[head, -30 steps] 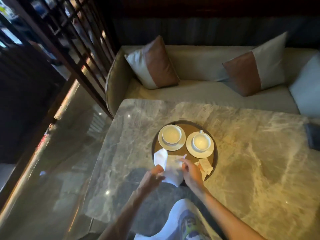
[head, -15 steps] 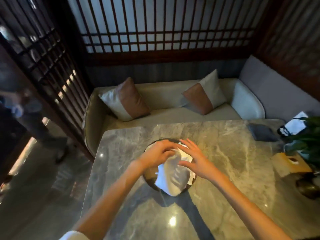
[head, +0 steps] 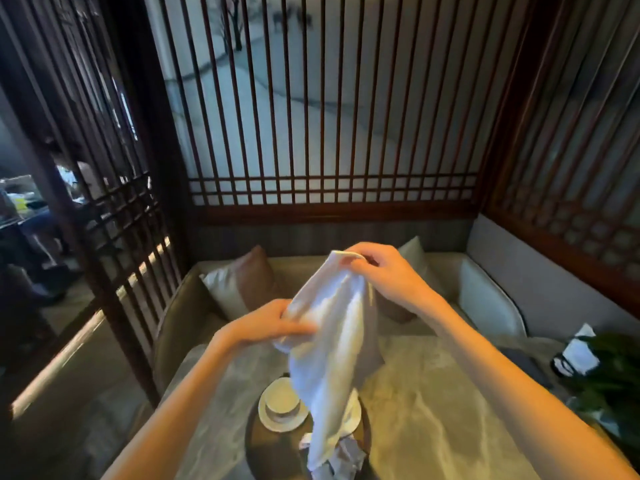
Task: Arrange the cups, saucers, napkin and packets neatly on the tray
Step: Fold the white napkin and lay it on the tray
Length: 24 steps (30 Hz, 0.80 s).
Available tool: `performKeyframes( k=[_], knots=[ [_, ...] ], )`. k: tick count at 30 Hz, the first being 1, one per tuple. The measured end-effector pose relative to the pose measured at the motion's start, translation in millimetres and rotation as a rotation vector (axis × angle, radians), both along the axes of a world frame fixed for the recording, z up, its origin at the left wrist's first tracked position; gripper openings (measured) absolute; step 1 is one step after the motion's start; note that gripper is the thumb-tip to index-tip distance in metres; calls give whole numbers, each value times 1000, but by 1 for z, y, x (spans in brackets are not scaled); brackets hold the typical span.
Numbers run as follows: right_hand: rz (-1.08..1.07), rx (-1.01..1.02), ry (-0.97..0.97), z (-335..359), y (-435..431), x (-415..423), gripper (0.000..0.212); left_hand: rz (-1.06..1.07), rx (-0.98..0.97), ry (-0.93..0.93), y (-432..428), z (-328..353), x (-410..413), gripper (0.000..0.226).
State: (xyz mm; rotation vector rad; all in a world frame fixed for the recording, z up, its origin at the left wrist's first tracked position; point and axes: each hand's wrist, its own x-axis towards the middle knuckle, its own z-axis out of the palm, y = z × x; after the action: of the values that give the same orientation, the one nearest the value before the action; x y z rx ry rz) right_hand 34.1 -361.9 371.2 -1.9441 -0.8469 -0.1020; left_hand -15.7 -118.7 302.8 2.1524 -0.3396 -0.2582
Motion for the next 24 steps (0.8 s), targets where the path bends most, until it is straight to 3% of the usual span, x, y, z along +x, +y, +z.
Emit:
performKeyframes(
  k=[3, 6, 13, 18, 24],
  knots=[
    [-95, 68, 29, 10, -44, 21, 26, 4, 169, 96, 9, -9, 4, 23],
    [-189, 91, 37, 7, -84, 38, 40, 105, -21, 50, 17, 1, 4, 11],
    [-336, 174, 102, -6, -128, 71, 32, 467, -448, -89, 2, 23, 28, 18],
    [-346, 181, 146, -24, -123, 81, 19, 666, -542, -200, -28, 23, 43, 19],
    [-336, 248, 150, -31, -89, 72, 7, 874, -464, -347, -71, 26, 48, 34]
  ],
)
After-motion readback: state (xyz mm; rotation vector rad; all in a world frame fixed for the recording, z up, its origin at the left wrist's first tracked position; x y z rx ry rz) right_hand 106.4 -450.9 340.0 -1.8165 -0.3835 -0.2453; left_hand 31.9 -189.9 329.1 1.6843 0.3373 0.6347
